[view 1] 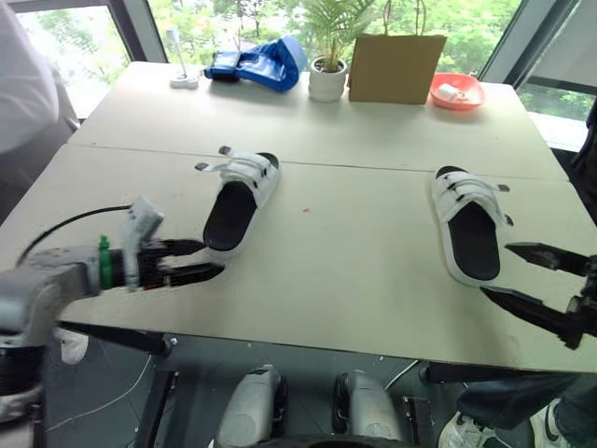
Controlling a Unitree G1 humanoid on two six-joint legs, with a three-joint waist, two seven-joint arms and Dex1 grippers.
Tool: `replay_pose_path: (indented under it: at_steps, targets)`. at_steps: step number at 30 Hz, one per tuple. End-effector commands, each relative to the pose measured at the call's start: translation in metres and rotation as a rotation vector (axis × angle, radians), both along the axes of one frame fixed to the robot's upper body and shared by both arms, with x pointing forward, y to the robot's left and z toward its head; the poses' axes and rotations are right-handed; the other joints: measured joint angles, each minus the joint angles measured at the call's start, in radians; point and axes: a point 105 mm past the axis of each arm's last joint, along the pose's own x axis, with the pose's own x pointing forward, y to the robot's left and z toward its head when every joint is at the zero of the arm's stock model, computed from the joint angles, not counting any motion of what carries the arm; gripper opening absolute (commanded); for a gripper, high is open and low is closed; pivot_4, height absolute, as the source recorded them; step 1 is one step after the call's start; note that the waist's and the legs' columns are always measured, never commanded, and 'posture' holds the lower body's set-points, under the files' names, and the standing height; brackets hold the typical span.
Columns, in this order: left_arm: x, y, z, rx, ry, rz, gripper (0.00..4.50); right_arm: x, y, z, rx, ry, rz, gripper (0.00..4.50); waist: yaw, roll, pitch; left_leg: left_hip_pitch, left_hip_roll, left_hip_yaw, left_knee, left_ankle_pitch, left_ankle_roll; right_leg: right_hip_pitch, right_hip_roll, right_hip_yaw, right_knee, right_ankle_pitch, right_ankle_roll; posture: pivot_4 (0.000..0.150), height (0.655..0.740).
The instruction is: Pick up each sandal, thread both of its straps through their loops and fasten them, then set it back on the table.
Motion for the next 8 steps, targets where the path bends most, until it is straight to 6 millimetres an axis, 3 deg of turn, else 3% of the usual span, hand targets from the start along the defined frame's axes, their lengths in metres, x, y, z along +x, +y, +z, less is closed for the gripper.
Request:
replay_pose_path:
  at_steps: [1, 5, 8]
  targets:
    - [-0.004, 0.046, 0.068, 0.018, -0.125, 0.021, 4.48, 0.003, -0.048, 0.035, 0.049, -0.050, -0.096, 4.50, -0.007, -0.001, 0.001, 0.000, 0.000, 0.000, 0.000, 0.000, 0.000, 0.000, 0.000, 0.000, 0.001, 0.000, 0.000, 0.150, 0.7209]
    - [-0.004, 0.051, 0.073, 0.042, -0.142, -0.001, 4.48, 0.007, -0.062, 0.046, 0.065, -0.053, -0.097, 4.50, -0.006, 0.013, -0.002, -0.002, -0.001, 0.003, -0.002, 0.000, 0.006, -0.002, -0.001, 0.001, 0.000, 0.000, 0.001, 0.150, 0.7209]
    - [-0.002, 0.049, 0.075, 0.035, -0.179, -0.004, 4.48, 0.009, -0.065, 0.044, 0.053, -0.044, -0.089, 4.50, -0.006, 0.012, -0.002, -0.004, 0.000, 0.003, -0.007, 0.002, 0.003, -0.001, -0.001, 0.000, 0.000, 0.001, 0.005, 0.150, 0.7209]
